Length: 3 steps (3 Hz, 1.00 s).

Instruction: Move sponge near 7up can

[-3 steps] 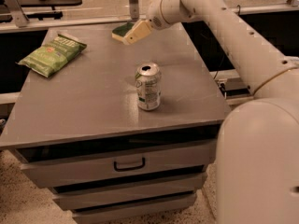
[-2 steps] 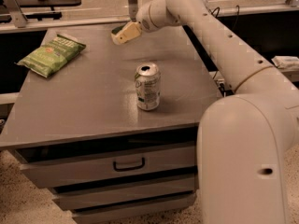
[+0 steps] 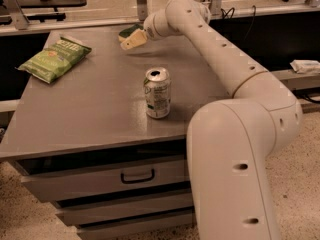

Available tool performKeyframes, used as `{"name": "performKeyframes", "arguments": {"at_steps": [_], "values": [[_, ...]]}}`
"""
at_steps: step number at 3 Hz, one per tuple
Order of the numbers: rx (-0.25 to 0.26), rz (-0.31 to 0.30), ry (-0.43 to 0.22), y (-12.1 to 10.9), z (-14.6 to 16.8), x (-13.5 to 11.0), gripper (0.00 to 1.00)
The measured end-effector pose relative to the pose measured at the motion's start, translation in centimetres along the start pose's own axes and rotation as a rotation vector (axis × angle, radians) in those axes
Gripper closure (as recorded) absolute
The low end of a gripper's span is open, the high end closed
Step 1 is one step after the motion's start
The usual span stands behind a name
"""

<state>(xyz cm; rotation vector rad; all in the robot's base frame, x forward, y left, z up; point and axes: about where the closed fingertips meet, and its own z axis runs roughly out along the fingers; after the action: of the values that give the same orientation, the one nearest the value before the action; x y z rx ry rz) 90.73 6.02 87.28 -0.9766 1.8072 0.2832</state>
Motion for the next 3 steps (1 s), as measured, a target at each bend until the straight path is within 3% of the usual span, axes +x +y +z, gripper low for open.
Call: {"name": "performKeyframes", "arguments": {"at_steps": [1,2,3], "values": [[0.047,0.031,0.011,-1.8,1.1,1.1,0.00],[0.042,0.058,0.010,-2.1,2.4,1.5,0.00],[-0.028,0.081,0.001,-0.8,3.7,1.1,0.02]]}}
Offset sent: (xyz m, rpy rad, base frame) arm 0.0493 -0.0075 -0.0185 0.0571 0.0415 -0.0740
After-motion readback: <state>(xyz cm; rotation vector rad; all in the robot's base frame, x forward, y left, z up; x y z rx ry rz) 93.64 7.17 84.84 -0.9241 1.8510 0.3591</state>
